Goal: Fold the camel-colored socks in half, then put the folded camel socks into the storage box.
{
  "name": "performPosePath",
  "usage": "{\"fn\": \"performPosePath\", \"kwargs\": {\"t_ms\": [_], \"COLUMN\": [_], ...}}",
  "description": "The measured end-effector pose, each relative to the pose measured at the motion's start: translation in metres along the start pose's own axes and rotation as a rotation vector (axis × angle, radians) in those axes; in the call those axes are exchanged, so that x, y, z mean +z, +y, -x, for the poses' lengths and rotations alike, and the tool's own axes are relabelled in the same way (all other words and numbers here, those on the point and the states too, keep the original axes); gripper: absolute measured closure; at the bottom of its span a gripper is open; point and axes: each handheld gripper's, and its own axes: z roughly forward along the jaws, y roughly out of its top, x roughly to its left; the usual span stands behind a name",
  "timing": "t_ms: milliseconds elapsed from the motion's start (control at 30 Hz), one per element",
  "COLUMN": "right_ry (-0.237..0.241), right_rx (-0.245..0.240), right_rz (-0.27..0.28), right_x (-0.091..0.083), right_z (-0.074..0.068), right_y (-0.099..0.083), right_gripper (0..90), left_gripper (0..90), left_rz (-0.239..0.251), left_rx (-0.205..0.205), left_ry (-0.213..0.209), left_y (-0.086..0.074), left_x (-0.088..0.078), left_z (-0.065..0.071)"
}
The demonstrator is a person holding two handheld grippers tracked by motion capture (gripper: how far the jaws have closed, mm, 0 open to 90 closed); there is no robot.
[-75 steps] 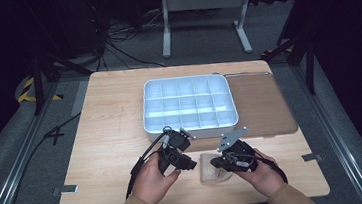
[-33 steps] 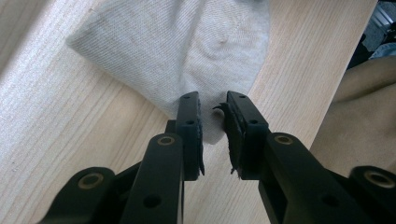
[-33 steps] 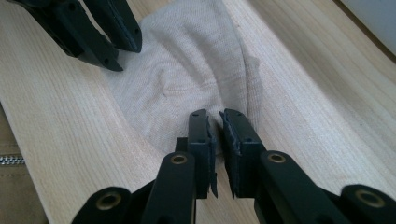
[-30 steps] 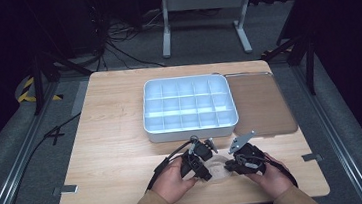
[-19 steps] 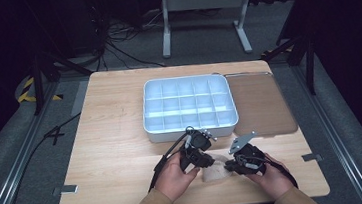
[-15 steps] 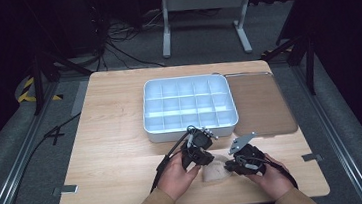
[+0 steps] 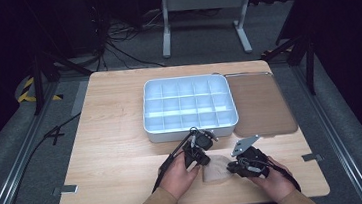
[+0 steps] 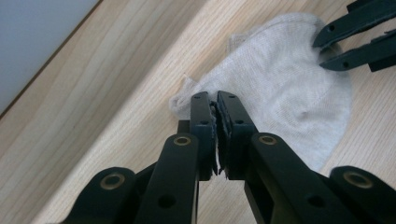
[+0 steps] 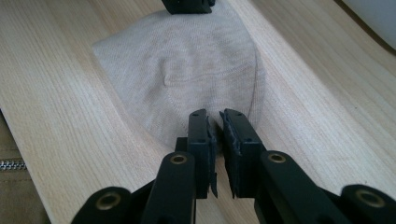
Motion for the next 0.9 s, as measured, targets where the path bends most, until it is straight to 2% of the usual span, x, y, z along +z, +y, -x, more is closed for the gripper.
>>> {"fn": "performPosePath", "kwargs": {"t_ms": [100, 233, 433, 567, 600, 700, 833, 867, 900], "right_ry": [0.013, -0.005, -0.007, -0.012, -0.012, 0.004, 0.017, 0.022, 0.031], "right_rx": [-0.011, -0.018, 0.002, 0.005, 0.005, 0.005, 0.018, 0.021, 0.026], "right_rz": [0.011, 0.015, 0.046, 0.076, 0.082, 0.108, 0.124, 0.127, 0.131], "right_x": [0.0, 0.0, -0.006, -0.011, -0.012, -0.015, -0.018, -0.018, -0.018], "right_z": [0.002, 0.001, 0.003, -0.001, -0.002, -0.005, -0.005, -0.005, -0.005], "right_y": [-0.002, -0.002, -0.002, 0.001, 0.001, 0.003, 0.003, 0.003, 0.004], "right_gripper": [81.2, 81.5, 80.1, 82.5, 83.0, 84.9, 87.6, 88.0, 88.2], "left_gripper": [84.8, 84.1, 82.6, 82.1, 81.9, 81.0, 81.1, 81.1, 81.0], "left_rz": [0.002, 0.011, 0.05, 0.069, 0.066, 0.058, 0.043, 0.042, 0.042], "left_rx": [-0.006, -0.003, -0.012, 0.002, 0.002, 0.035, 0.035, 0.021, 0.038], "left_ry": [-0.006, 0.001, -0.004, -0.004, -0.004, 0.001, -0.003, -0.024, -0.039], "left_y": [-0.002, -0.005, -0.013, -0.02, -0.022, -0.026, -0.029, -0.031, -0.032], "left_x": [-0.002, -0.008, -0.023, -0.034, -0.036, -0.037, -0.037, -0.037, -0.037], "left_z": [-0.001, -0.002, -0.005, -0.002, -0.001, 0.001, 0.0, 0.0, -0.002]}}
